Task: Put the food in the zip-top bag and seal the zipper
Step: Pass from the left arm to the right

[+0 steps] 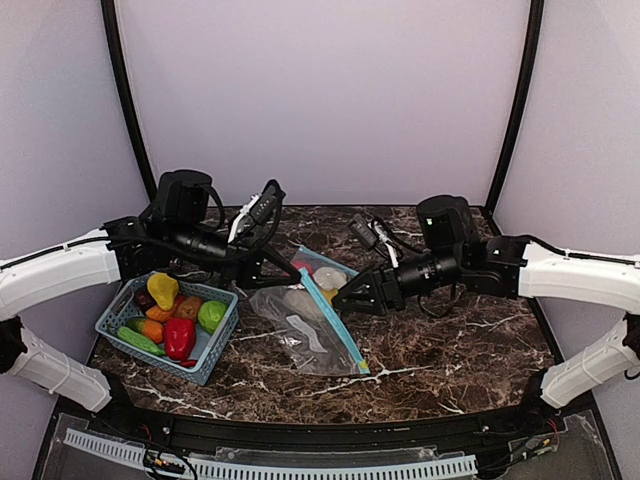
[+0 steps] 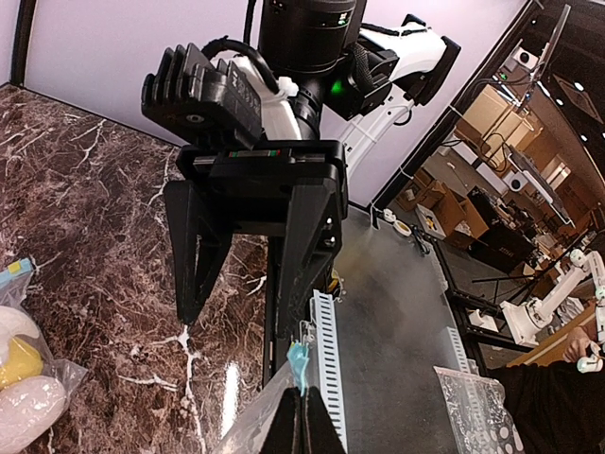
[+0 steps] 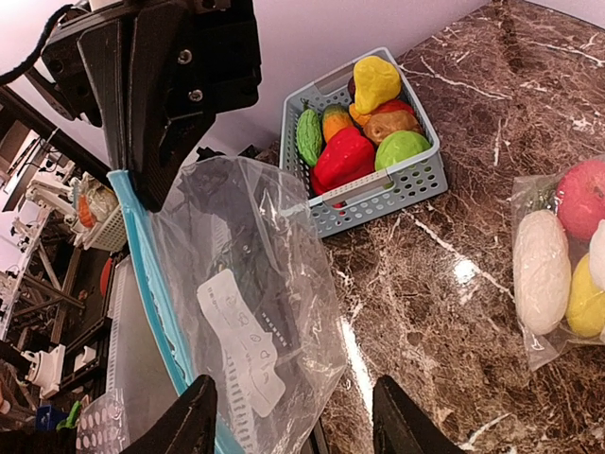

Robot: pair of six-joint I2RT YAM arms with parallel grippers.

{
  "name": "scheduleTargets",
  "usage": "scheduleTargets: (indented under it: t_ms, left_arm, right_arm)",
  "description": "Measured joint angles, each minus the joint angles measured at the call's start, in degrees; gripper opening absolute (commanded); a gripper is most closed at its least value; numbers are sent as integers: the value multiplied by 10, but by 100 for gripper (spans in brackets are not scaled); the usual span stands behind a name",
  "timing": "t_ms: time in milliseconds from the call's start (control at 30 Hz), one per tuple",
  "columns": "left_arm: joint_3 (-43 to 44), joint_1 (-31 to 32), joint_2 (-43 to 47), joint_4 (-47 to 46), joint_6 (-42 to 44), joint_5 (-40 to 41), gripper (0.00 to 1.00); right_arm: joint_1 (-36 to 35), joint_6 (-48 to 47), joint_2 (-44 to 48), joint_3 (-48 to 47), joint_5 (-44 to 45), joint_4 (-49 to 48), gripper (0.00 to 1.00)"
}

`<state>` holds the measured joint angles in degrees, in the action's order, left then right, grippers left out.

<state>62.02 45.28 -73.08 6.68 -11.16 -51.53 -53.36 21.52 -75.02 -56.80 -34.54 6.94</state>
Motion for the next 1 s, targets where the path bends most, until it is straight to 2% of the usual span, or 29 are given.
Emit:
scheduleTargets:
  t_ms: [1000]
  left_arm:
    - [1,0,-4,-7,0,-1,1]
  right_arm:
    - [-4,3,-2,2,-32,-15,57]
